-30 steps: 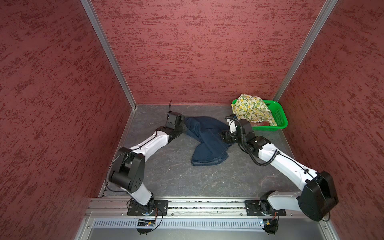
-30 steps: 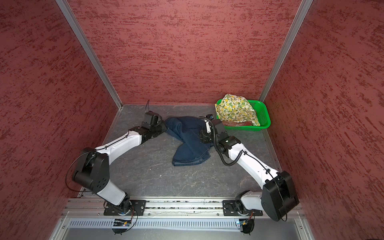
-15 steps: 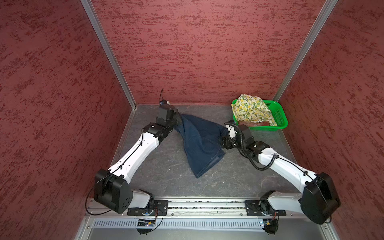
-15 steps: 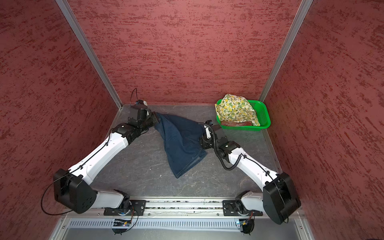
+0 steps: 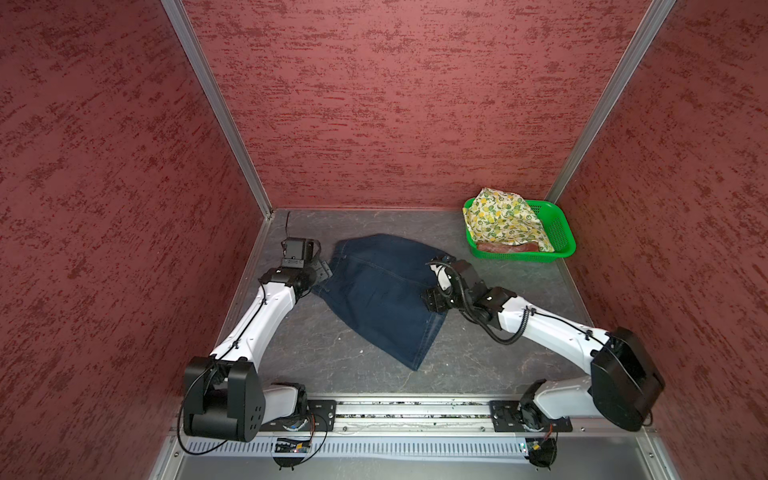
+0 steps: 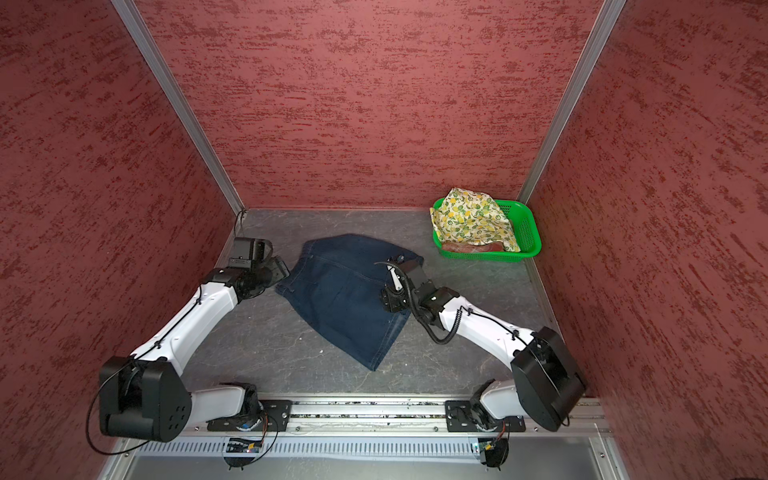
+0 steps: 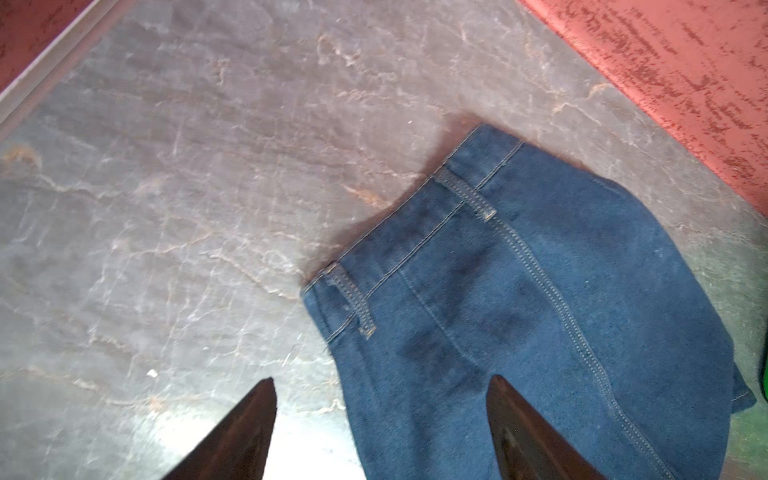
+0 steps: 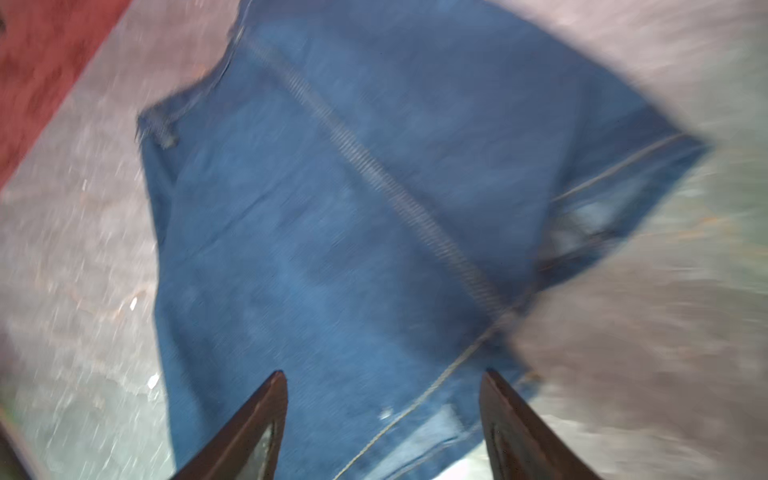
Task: Fold and stack the skirts
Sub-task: 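Pull the denim skirt toward the robot with both grippers to spread it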
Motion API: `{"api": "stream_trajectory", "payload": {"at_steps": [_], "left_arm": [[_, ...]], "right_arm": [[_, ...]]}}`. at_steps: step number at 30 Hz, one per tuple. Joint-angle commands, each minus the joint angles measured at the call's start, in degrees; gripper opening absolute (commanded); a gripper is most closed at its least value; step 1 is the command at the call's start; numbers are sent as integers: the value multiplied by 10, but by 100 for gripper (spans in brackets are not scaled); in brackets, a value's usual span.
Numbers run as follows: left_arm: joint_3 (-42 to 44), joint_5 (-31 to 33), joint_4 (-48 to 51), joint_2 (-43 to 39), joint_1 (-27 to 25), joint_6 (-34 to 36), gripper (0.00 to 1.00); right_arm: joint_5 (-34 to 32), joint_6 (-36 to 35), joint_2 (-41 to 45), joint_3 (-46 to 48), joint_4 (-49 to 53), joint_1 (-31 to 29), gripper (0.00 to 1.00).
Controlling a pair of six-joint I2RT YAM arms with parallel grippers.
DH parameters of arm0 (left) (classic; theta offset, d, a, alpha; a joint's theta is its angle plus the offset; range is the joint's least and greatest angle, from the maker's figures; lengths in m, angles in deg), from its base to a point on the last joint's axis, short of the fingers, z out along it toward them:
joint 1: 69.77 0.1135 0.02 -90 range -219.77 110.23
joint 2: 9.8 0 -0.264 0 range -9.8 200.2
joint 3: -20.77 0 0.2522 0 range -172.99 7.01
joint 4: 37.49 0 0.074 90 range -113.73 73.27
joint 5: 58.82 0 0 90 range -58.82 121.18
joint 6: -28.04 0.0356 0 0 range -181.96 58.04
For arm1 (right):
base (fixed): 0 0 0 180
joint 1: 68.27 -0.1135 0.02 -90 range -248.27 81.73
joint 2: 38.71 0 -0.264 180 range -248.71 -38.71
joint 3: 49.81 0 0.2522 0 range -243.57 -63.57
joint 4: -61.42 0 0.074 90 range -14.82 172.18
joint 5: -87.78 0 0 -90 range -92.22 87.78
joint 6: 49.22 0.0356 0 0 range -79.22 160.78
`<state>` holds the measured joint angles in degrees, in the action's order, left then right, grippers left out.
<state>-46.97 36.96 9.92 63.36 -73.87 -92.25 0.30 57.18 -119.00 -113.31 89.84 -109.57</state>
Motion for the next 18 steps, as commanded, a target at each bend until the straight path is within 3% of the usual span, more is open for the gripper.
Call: {"api": "stream_trajectory", "payload": {"at_steps": [1, 7, 13, 18], "left_arm": [[20, -37, 11, -6, 16, 10, 81], [53, -54, -11, 12, 23, -5, 80], [74, -52, -68, 64, 34, -25, 76], [71, -46, -110, 116, 34, -31, 73]], "right_arm": [[-19, 30, -1, 13, 9, -43, 74], [-41, 74, 22, 42, 40, -88, 73], [-20, 109, 41, 69, 31, -94, 73], [-27, 107, 35, 67, 52, -115, 73]]}}
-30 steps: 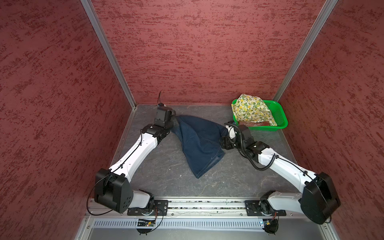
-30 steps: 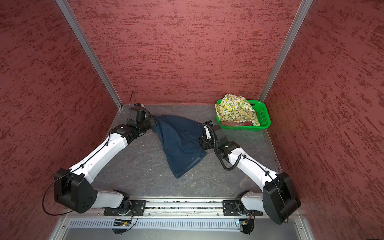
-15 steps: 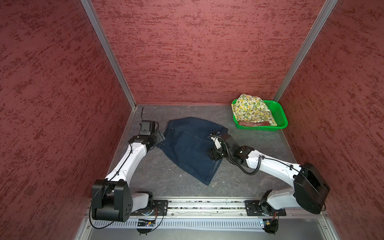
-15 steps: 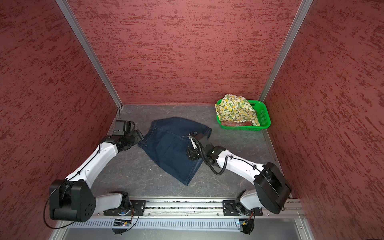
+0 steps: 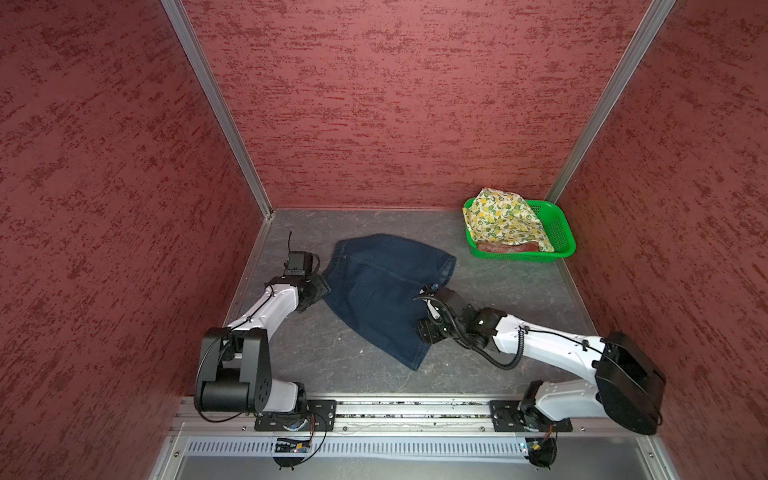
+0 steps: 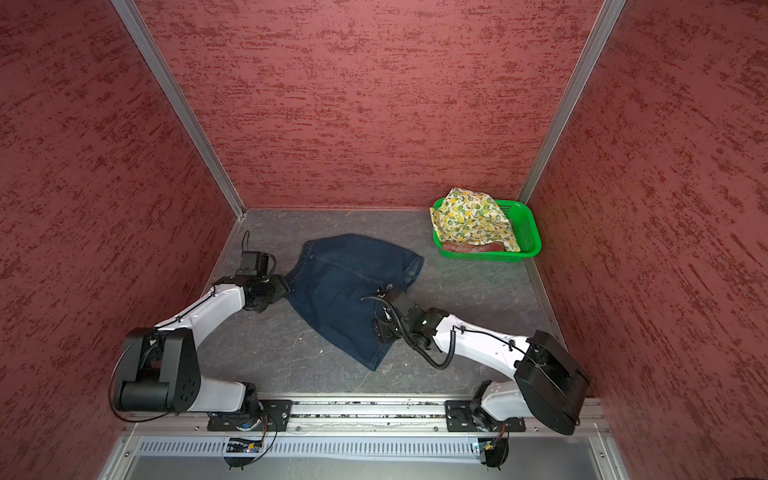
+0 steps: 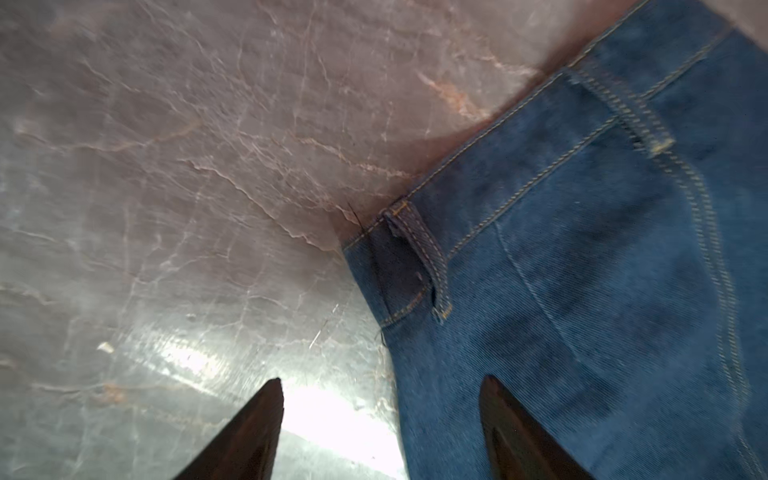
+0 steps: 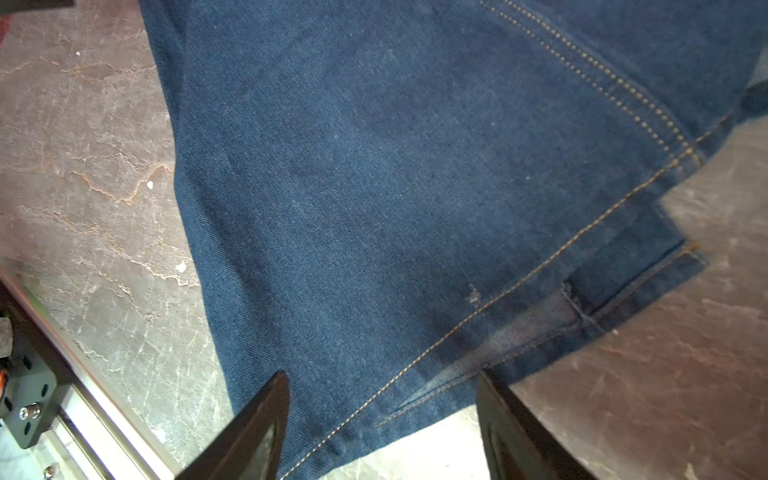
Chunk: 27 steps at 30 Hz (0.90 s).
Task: Fold and stack the skirts
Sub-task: 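Pull the denim skirt toward the robot with both grippers to spread it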
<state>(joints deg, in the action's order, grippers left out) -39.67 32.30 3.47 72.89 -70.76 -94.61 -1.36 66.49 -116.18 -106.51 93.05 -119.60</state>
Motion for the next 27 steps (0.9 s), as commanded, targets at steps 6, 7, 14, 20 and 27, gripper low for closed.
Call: {"api": "stream_trajectory", "payload": {"at_steps": [6, 7, 14, 20, 27], "left_arm": [[-20, -4, -81, 90, 6, -10, 57], [-22, -5, -84, 98, 6, -9, 46], [-21, -8, -98, 109, 6, -3, 0], [-18, -10, -100, 100, 6, -2, 0], [-17, -15, -101, 90, 6, -3, 0]], "right_arm": [[-35, -10, -3, -3, 43, -64, 73], [-37, -14, -4, -5, 47, -72, 73], [-42, -62, -27, -32, 84, -144, 72], [-38, -83, -39, -46, 85, -180, 71], [-38, -92, -97, -54, 63, -188, 68]]}}
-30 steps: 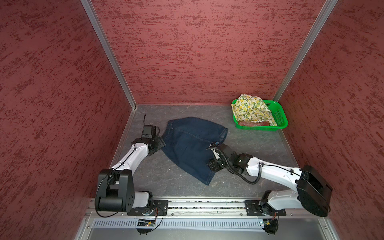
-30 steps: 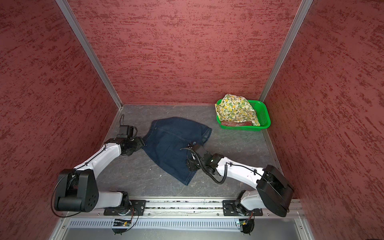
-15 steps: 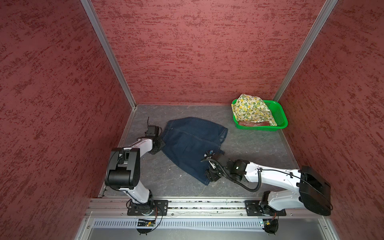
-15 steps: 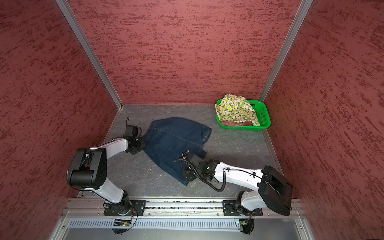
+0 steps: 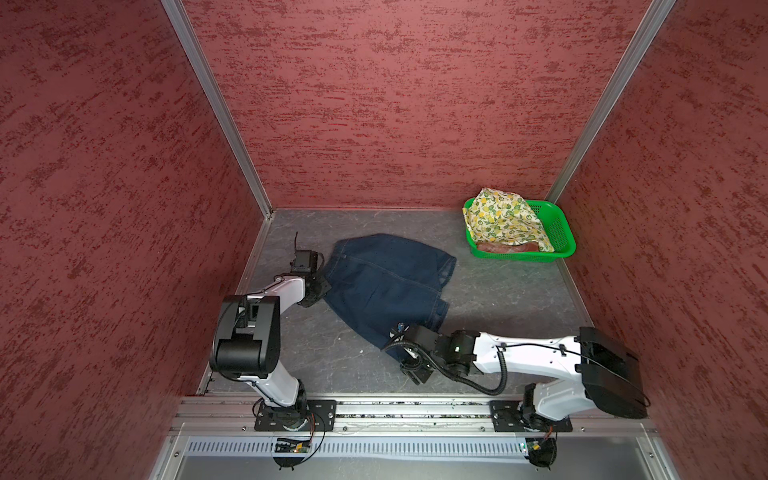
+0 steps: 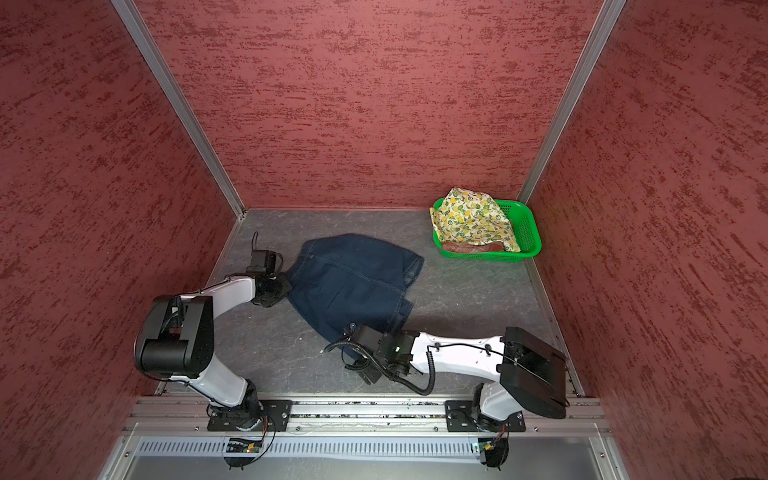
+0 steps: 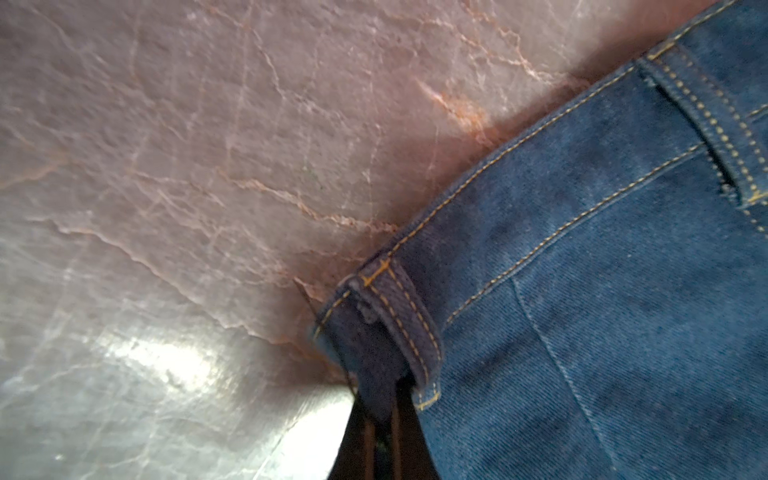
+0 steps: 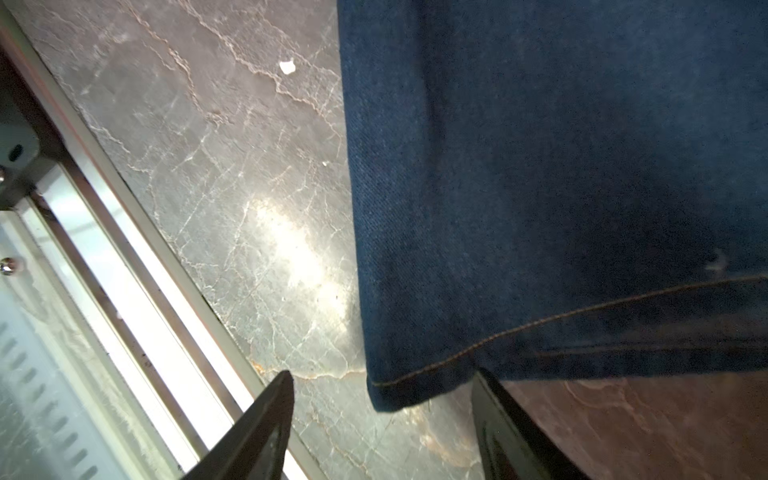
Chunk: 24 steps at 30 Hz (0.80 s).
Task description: Fold and stack the skirts
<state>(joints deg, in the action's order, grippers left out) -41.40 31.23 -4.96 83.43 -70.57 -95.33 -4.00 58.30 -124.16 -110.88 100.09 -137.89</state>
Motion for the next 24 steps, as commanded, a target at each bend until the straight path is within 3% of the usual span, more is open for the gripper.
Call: {"api": "stream_trajectory", "payload": {"at_steps": [1, 6, 7, 10, 14, 19, 24], "left_arm": [[0, -5, -17, -17, 4, 3, 0], [1, -4, -14, -30, 4, 2, 0], [1, -4, -14, -33, 4, 2, 0], [-1, -8, -10, -54, 4, -1, 0], [-19, -10, 22, -117, 2, -3, 0], [-78, -13, 83, -203, -1, 9, 0], [-159, -8, 146, -266, -14, 28, 0]], "right_arm": [[-12, -10, -26, -14, -5, -5, 67], [-47, -9, -60, -22, 6, -5, 56], [-57, -10, -66, -24, 9, -5, 46], [-88, -6, -67, -31, 16, -5, 3], [-125, -4, -10, -53, 37, 8, 0], [-181, -11, 95, -108, 78, 86, 0], [-271, -45, 138, -209, 138, 135, 0]]}}
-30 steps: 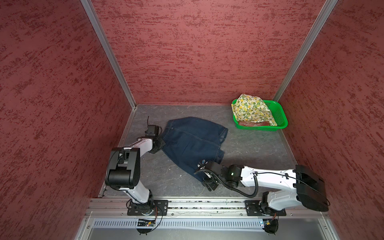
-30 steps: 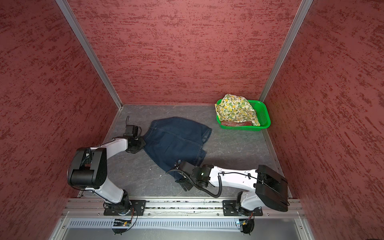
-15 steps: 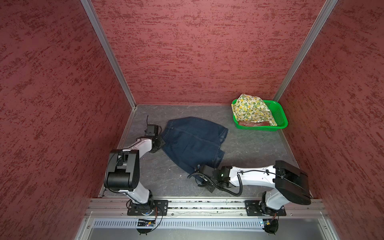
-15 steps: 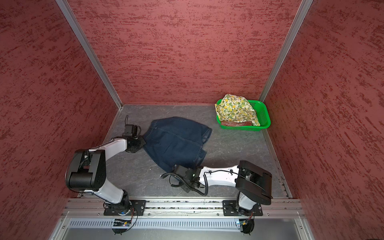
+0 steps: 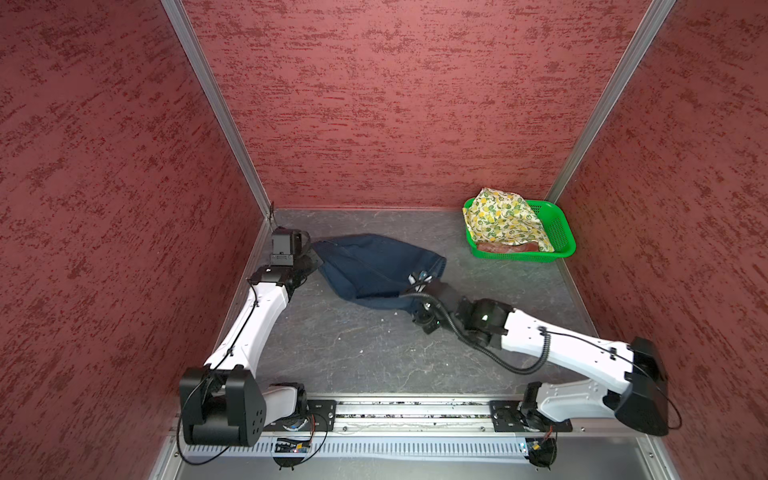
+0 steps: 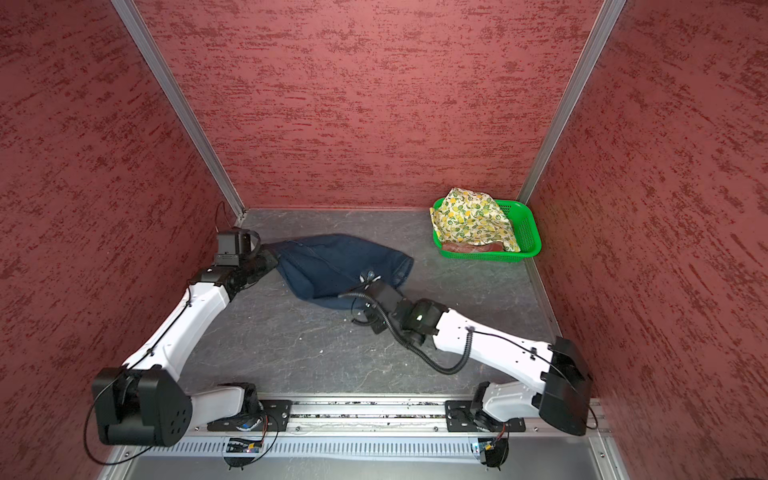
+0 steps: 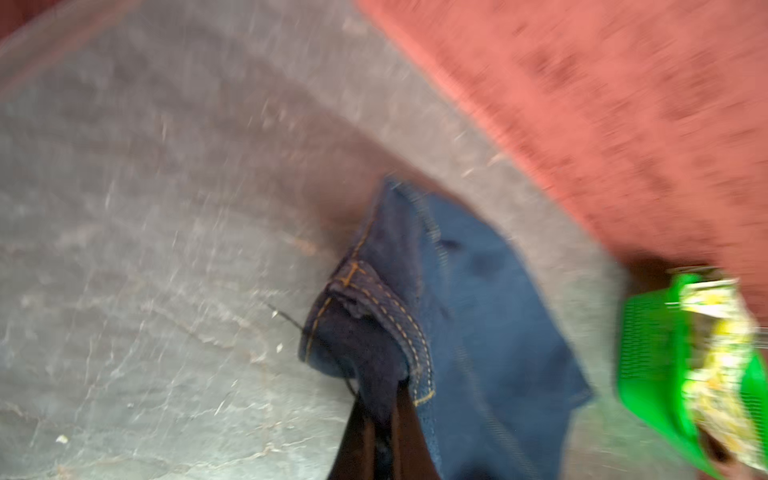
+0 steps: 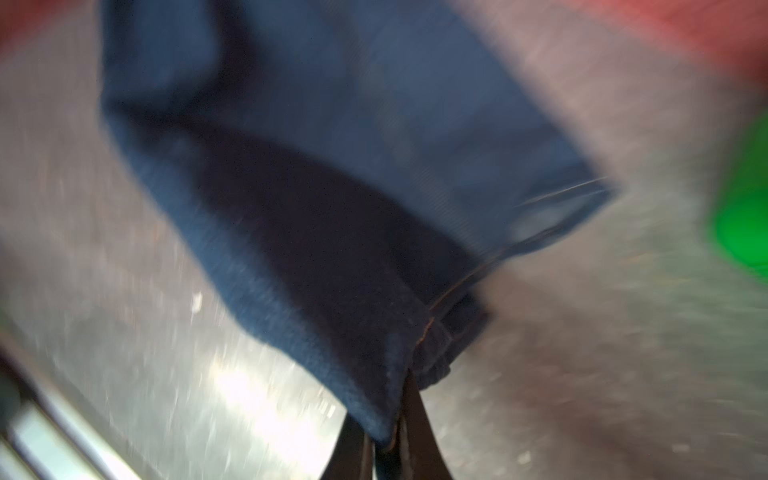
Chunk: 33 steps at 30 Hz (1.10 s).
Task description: Fold and stack the skirts
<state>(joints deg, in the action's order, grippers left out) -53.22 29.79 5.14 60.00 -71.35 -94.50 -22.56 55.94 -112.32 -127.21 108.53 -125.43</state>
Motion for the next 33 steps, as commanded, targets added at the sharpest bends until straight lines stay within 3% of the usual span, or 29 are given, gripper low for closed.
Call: {"api": "stream_trajectory", "payload": {"at_steps": [1, 8, 16, 20, 24, 30, 31, 33], "left_arm": [[-58, 7, 58, -45, -8, 24, 0], [-157, 36, 138, -143, -49, 49, 0], [-257, 134, 203, -193, -178, 83, 0], [-273, 124, 181, -127, -178, 96, 0], [-258, 29, 118, -15, -96, 80, 0], [-253, -60, 30, 219, -10, 54, 0], [-264, -65, 23, 256, -3, 52, 8], [-314, -72, 38, 336, 11, 51, 57]], "right_arm": [[-105, -30, 25, -70, 67, 12, 0], [-166, -48, 77, -214, 143, 11, 0], [-169, -32, 66, -348, 216, 13, 0], [-70, -42, -5, -420, 208, 112, 0], [100, -56, -108, -429, 127, 258, 0], [203, -84, -358, -509, 25, 337, 0], [211, -94, -399, -544, 24, 341, 6], [211, -104, -482, -644, 40, 346, 47]]}}
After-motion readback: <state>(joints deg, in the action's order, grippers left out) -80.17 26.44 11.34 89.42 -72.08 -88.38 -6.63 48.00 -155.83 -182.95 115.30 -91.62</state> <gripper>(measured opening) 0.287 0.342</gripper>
